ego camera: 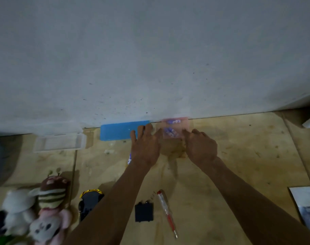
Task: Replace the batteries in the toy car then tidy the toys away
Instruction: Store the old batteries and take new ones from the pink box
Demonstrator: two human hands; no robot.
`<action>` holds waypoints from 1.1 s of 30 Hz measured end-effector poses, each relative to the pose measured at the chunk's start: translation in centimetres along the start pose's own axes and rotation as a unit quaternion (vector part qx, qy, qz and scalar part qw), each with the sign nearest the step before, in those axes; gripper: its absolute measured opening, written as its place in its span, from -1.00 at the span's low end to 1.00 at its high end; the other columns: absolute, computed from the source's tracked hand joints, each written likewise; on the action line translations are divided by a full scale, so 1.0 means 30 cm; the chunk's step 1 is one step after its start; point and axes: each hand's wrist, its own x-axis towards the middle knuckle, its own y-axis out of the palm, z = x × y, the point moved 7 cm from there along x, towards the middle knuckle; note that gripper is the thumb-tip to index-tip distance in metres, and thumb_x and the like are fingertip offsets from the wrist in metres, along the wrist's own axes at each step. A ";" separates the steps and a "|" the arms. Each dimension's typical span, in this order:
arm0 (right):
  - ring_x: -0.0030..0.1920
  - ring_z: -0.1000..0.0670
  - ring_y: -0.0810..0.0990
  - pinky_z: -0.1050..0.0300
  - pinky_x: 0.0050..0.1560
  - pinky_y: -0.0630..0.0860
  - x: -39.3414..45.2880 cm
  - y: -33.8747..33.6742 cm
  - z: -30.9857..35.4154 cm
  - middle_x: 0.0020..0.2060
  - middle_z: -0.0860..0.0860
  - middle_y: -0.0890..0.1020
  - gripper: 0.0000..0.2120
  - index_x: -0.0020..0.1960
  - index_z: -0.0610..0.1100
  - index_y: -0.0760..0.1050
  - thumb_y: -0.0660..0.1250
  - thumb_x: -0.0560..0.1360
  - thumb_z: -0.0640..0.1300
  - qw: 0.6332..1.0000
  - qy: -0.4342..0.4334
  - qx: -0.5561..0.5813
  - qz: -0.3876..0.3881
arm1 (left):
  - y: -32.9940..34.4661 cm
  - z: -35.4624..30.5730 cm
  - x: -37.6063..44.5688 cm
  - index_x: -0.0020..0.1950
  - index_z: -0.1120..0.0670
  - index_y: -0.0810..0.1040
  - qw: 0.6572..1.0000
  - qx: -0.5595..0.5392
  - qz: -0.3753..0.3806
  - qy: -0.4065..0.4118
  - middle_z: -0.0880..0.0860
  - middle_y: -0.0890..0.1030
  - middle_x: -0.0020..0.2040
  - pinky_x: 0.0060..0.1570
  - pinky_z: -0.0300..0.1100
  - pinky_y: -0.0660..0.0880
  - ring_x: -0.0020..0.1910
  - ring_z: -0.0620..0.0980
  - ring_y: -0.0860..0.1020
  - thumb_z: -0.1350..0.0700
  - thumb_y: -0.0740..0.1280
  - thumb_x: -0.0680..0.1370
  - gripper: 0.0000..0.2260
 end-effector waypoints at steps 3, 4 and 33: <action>0.09 -0.11 0.61 0.01 -0.07 0.60 -0.028 -0.016 0.028 0.14 -0.05 0.58 -0.60 0.44 -0.01 0.34 0.23 0.61 -0.04 1.000 0.019 0.020 -0.013 | -0.030 0.111 -0.088 0.47 -0.13 0.41 0.998 -0.043 -0.039 -0.012 0.08 0.38 0.40 0.39 0.18 0.17 0.40 0.16 0.29 -0.04 0.34 0.58 -0.56; 0.09 -0.13 0.60 0.01 -0.08 0.59 -0.043 -0.026 0.044 0.14 -0.07 0.58 -0.61 0.42 -0.03 0.37 0.24 0.61 -0.06 0.998 0.024 0.045 -0.034 | -0.042 0.158 -0.126 0.42 -0.09 0.47 0.996 -0.063 -0.061 -0.017 0.10 0.44 0.34 0.33 0.18 0.23 0.34 0.17 0.35 -0.02 0.40 0.54 -0.56; -0.18 -0.08 0.57 0.07 -0.45 0.41 -0.192 0.258 0.657 -0.21 -0.06 0.59 -0.52 -0.10 -0.17 0.52 0.26 0.55 0.27 0.936 -0.242 -0.007 -0.254 | 0.232 0.606 -0.843 0.62 -0.14 0.02 0.915 -0.366 -0.050 -0.165 0.11 0.43 0.29 -0.09 -0.17 0.34 0.13 0.08 0.47 -0.14 0.48 0.45 -0.12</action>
